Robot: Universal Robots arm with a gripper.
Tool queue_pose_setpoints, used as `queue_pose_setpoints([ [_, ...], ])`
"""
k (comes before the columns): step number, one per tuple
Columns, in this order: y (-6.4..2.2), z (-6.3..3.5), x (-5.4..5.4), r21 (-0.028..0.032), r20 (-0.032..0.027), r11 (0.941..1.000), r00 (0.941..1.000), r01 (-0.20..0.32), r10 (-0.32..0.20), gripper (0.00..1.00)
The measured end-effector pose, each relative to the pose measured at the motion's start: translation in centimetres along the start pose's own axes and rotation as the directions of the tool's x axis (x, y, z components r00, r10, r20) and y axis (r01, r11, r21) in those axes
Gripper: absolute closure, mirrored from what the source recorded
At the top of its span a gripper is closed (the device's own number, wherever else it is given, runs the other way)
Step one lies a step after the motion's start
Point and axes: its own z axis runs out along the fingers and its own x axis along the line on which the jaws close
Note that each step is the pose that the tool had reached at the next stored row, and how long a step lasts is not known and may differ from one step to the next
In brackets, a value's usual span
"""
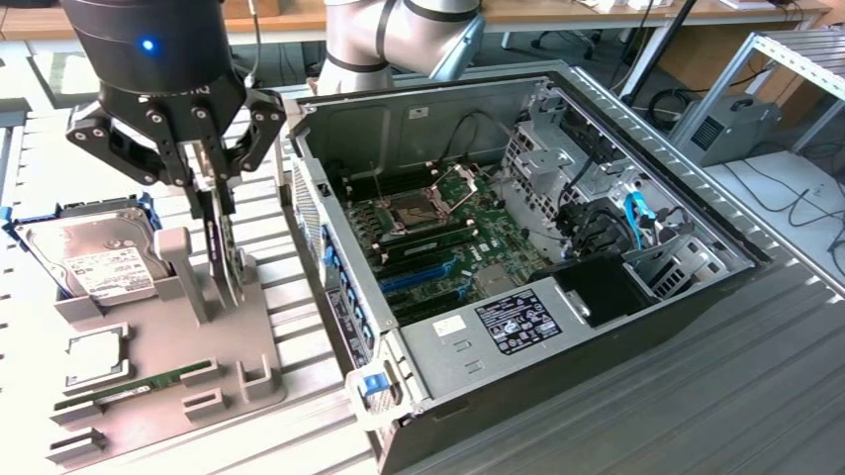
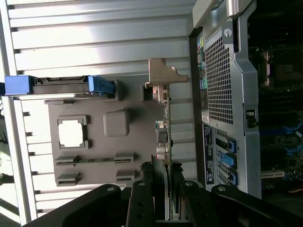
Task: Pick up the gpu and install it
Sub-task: 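Pick up the gpu and move the gpu toward the slot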
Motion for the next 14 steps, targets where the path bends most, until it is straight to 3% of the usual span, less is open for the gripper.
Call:
queue_pose_setpoints([
  [14, -0.01, -0.48, -0.01, 0.0000, 0.0000, 1.0000, 1.0000, 0.000, 0.000, 0.73],
])
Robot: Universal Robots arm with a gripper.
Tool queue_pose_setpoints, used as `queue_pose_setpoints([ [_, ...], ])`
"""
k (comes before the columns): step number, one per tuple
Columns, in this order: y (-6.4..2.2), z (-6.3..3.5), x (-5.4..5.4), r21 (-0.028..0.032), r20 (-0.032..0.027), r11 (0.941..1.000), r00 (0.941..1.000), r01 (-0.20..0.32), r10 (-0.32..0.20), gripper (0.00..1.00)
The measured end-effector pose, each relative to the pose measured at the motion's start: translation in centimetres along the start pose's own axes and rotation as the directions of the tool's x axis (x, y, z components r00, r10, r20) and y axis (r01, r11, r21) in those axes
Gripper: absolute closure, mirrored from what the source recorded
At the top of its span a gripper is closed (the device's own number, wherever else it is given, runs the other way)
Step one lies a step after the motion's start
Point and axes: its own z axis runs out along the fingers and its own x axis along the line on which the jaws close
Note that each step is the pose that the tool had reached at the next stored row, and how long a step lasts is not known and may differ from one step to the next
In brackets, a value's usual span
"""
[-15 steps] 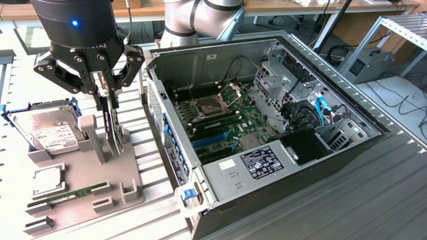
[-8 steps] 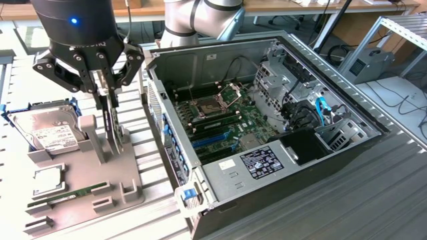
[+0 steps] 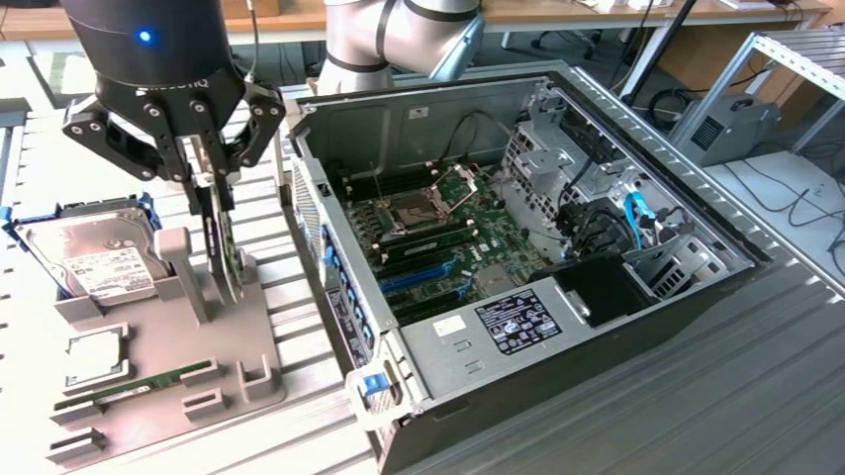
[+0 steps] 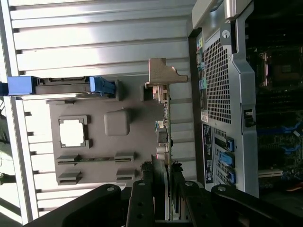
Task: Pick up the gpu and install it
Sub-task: 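Pick up the gpu and move the gpu toward the slot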
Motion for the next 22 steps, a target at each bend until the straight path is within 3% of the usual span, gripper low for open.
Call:
queue_pose_setpoints([
  [10, -0.03, -2.01, -0.1, 0.0000, 0.0000, 1.0000, 1.0000, 0.000, 0.000, 0.73],
  [22, -0.04, -2.53, -0.1, 0.0001, 0.0000, 1.0000, 1.0000, 0.000, 0.000, 0.73],
])
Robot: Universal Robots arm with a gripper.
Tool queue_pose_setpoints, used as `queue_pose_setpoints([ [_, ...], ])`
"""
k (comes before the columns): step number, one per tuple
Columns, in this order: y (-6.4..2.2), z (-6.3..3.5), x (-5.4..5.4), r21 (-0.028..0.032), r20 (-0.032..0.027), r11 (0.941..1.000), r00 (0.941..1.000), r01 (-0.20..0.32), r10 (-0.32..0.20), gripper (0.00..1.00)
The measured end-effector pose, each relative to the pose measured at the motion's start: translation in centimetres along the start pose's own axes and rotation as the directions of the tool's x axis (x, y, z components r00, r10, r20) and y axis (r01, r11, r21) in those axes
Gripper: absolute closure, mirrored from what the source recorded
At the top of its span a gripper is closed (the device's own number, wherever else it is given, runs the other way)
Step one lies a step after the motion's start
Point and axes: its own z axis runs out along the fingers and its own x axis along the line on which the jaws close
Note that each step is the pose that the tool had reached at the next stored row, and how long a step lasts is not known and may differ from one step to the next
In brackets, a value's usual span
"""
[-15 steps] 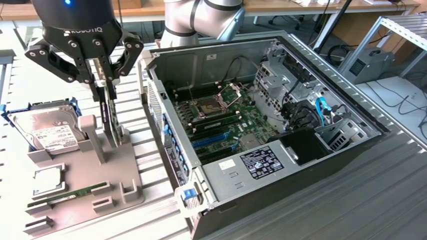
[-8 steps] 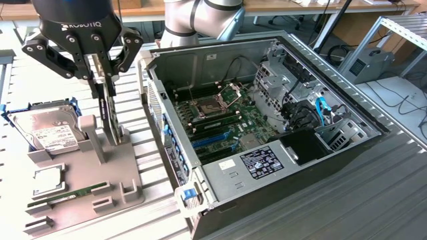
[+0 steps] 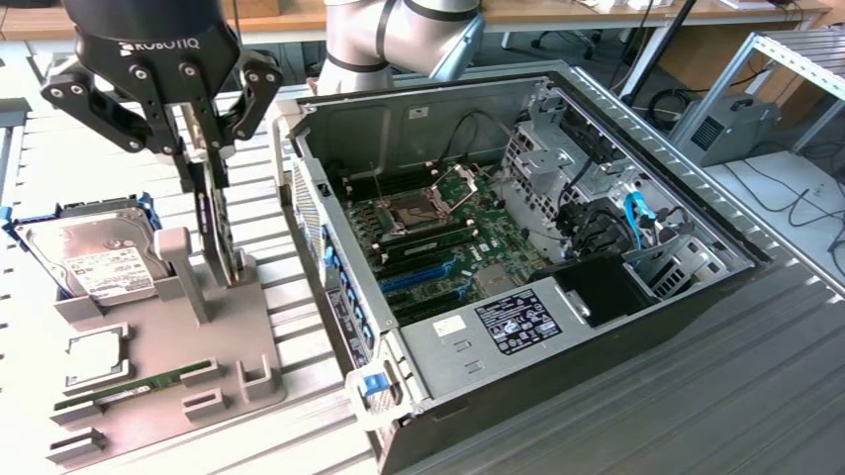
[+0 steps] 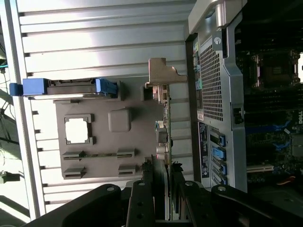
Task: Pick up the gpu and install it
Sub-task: 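Pick up the gpu and move the gpu toward the slot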
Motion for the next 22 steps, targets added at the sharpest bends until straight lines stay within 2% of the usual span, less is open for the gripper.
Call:
queue_pose_setpoints([
  [22, -0.01, -0.76, -0.02, -0.0001, 0.0000, 1.0000, 1.0000, 0.000, 0.000, 0.73],
])
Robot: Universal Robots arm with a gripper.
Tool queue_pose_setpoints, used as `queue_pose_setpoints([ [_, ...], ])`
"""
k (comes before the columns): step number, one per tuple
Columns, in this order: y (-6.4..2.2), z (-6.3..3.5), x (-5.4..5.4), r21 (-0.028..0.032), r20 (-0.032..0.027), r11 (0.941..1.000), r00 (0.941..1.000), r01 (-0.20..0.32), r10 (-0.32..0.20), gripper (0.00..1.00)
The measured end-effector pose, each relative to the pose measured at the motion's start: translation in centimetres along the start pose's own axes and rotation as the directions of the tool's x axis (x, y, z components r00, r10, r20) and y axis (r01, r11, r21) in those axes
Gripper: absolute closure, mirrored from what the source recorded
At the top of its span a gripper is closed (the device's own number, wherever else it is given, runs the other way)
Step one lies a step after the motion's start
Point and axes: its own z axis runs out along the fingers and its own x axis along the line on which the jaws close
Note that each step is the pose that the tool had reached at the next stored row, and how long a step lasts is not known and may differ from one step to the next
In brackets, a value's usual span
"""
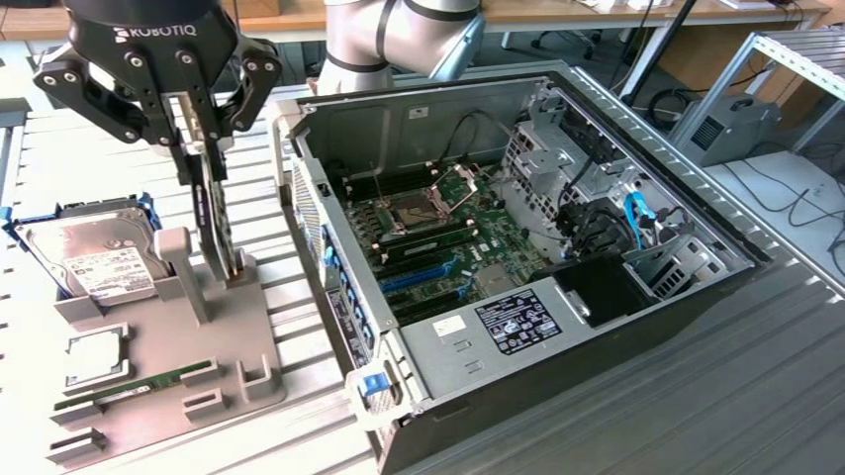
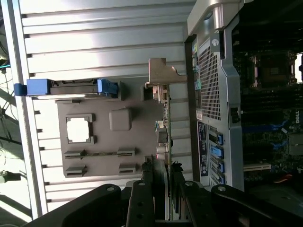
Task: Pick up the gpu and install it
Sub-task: 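Pick up the gpu and move the gpu toward the slot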
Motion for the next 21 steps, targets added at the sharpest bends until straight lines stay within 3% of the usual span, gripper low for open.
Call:
queue_pose_setpoints([
  [21, -0.02, -1.02, -0.03, 0.0000, 0.0000, 1.0000, 1.0000, 0.000, 0.000, 0.73],
])
